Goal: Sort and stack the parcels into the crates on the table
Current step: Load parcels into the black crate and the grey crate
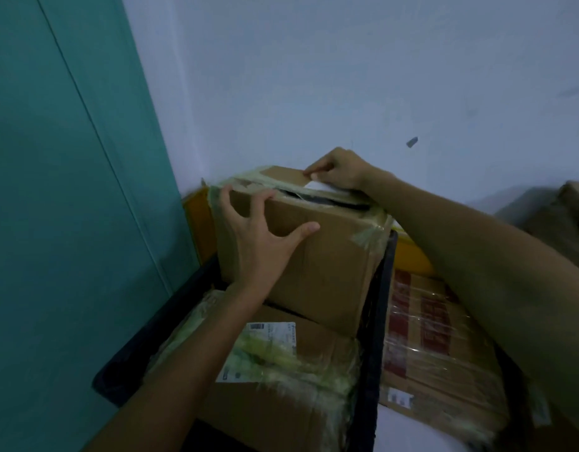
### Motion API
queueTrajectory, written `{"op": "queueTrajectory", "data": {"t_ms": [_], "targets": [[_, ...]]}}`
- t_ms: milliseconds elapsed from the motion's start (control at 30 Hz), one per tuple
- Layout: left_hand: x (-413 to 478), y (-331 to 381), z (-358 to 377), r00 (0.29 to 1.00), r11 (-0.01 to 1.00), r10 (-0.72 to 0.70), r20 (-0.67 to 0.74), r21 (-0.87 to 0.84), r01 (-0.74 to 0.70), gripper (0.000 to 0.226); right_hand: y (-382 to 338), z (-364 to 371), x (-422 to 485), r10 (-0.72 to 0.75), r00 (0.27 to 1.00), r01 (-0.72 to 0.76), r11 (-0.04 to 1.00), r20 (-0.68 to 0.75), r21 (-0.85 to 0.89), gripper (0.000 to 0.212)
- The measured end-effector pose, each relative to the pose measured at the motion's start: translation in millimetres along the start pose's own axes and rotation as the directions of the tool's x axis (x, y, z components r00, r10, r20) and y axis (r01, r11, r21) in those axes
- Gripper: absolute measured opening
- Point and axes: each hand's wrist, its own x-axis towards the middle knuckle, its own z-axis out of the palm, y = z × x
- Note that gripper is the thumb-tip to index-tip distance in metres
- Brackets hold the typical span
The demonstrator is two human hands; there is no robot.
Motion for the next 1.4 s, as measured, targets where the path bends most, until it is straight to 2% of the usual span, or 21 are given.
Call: {"op": "queueTrajectory", "data": {"t_ms": [100,200,267,333,433,500,600,767,967,1033,1100,1167,1300,1400], "targets": [[-7,-9,13,1.0,0.999,0.011,-0.002,0.047,-0.011,0.075,-7,-14,8,0.017,0.996,-0.012,0.999,-0.084,0.053,0.027],[-10,-15,25,1.0,0.985,-0.004,-0.002,0.175,0.004,0.076,3,-10,8,0.046,0.998,-0.046,0.999,-0.031,-0.012,0.028],[-16,-21,34,0.995,0.951,-0.059,0.086,0.308,0.029,0.077,22,17,-2,0.081,0.992,-0.068,0.989,0.099,-0.129,0.031],[-24,-29,41,0.981,0.908,-0.096,0.168,0.419,0.017,0.081,38,42,-16,0.113,0.976,-0.084,0.984,0.184,-0.159,0.038],[-27,-36,43,0.973,0.904,-0.086,0.216,0.427,-0.015,0.087,56,49,-28,0.211,0.971,-0.191,0.967,0.11,-0.17,0.057],[-26,-43,39,0.947,0.886,-0.08,0.312,0.457,-0.076,0.093,67,43,-37,0.304,0.948,-0.277,0.933,0.091,-0.23,0.071],[-29,-53,33,0.913,0.841,-0.013,0.408,0.498,-0.211,0.086,77,39,-52,0.379,0.916,-0.355,0.919,0.135,-0.169,0.071],[-25,-51,35,0.933,0.821,-0.042,0.358,0.545,-0.172,0.081,71,32,-64,0.351,0.931,-0.347,0.936,-0.101,0.059,0.05],[-20,-56,40,0.925,0.735,0.002,0.379,0.627,-0.259,0.081,76,51,-85,0.318,0.925,-0.316,0.948,-0.209,0.045,0.04],[-21,-54,39,0.923,0.717,-0.025,0.385,0.65,-0.252,0.083,77,53,-88,0.323,0.918,-0.326,0.945,-0.232,0.026,0.044],[-22,-48,37,0.911,0.744,-0.014,0.411,0.614,-0.265,0.081,77,50,-97,0.318,0.919,-0.324,0.946,-0.234,0.015,0.051],[-25,-36,36,0.89,0.78,0.057,0.453,0.536,-0.323,0.076,77,44,-111,0.28,0.922,-0.285,0.958,-0.268,0.024,0.056],[-31,7,41,0.845,0.869,0.227,0.484,0.29,-0.4,0.073,72,20,-145,0.24,0.9,-0.246,0.969,-0.363,0.029,0.063],[-37,42,56,0.819,0.894,0.33,0.47,0.124,-0.431,0.068,73,-9,-181,0.213,0.881,-0.251,0.967,-0.423,-0.035,0.066]]}}
